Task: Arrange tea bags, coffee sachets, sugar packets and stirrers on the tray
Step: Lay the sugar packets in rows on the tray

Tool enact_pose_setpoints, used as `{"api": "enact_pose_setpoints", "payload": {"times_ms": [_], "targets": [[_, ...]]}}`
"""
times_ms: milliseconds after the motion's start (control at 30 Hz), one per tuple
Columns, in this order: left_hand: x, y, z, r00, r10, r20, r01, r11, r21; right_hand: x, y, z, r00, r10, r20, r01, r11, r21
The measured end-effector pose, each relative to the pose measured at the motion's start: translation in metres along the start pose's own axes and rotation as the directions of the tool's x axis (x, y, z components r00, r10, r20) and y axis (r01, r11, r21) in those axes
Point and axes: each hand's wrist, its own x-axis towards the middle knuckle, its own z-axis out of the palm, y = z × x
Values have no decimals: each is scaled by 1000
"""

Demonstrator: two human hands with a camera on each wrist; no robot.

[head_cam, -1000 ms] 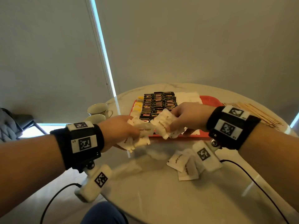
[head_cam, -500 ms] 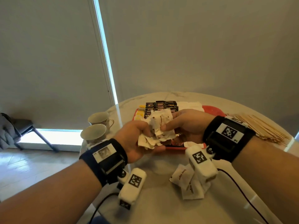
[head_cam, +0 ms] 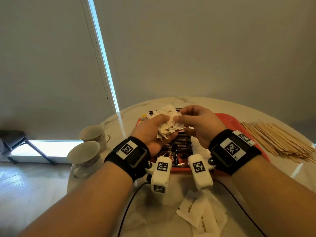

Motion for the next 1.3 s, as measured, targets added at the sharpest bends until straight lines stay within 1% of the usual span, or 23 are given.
{"api": "enact_pose_setpoints", "payload": {"times_ms": [133,200,300,400,567,633,767,900,1000,1133,1233,1300], "targets": [[23,-7,8,998,67,15,-67,998,3,12,8,-6,997,44,70,-44,999,5],[31,-10,9,996,84,29,-85,996,24,16,16,-7,996,29,80,-30,999,16],[34,-12,10,994,76,84,-81,995,55,20,26,-10,998,21,52,-25,997,74],[32,-10,8,993,82,81,-86,995,50,21,28,-14,999,26,44,-32,988,148],[26,-7,1,993,83,84,-83,997,-2,17,24,-13,992,63,106,-86,970,228],[24,-7,-1,994,78,81,-77,997,-20,15,23,-13,991,82,106,-106,965,241],[23,-9,-3,994,91,58,-88,995,-52,13,27,-10,994,95,61,-106,972,212],[27,-8,-5,996,89,25,-85,988,-129,13,26,-9,993,107,54,-118,946,303],[30,-8,-8,996,90,-8,-90,979,-185,13,24,-10,992,125,10,-121,938,326],[33,-9,-10,990,91,-111,-111,977,-185,15,24,-12,994,97,-46,-76,943,325],[32,-8,-9,984,93,-154,-118,979,-165,15,23,-15,997,47,-60,-21,928,371],[31,-9,-8,984,100,-150,-119,986,-118,15,21,-15,999,12,-52,11,913,408]]}}
